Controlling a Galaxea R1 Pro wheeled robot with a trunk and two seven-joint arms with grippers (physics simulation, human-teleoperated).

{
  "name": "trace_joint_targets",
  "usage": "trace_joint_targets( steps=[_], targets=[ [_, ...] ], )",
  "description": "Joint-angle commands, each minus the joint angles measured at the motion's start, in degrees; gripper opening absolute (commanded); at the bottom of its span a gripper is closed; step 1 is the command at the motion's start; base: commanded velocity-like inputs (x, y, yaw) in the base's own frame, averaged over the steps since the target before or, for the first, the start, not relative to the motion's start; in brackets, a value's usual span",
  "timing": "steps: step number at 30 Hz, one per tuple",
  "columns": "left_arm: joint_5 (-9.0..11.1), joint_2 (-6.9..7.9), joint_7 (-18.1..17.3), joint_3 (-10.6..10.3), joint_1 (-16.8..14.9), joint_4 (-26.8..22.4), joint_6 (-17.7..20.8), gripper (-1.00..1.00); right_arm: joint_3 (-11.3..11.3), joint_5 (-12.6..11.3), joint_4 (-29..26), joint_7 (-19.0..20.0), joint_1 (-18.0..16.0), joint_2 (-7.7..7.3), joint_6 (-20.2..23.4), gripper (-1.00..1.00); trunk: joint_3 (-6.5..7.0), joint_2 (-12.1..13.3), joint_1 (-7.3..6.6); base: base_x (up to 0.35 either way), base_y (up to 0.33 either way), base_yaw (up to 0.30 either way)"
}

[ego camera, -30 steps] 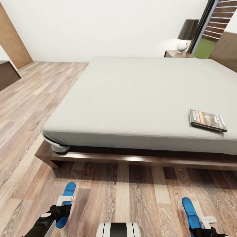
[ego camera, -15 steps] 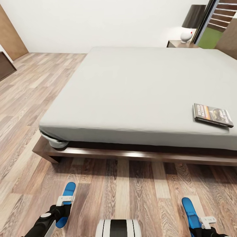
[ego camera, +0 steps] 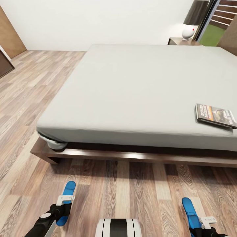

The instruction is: In the bedroom, move the book from the bed onto either nightstand, and place the two sandals side by side next to the bed.

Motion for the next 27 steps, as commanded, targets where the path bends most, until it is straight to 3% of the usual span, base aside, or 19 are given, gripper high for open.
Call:
trace_joint_targets(
  steps=[1,21,27],
  targets=[
    [0.58,0.08,0.06,-0.17,0.01,-0.09,0.27,-1.00,0.47,-0.58,0.07,0.17,-0.05,-0.03,-0.20,-1.00,-0.04,-0.01,0.02,0.282,0.000,0.000],
    [0.58,0.11,0.02,-0.08,0.02,-0.09,-0.06,-1.00,0.47,-0.58,0.07,0.17,-0.01,-0.03,-0.20,-1.00,-0.04,-0.01,0.02,0.110,0.001,0.000],
    [0.58,0.11,0.05,-0.07,0.01,-0.08,-0.39,-1.00,0.47,-0.58,0.07,0.17,-0.03,-0.03,-0.20,-1.00,-0.04,-0.01,0.02,0.002,0.204,0.000]
  ],
)
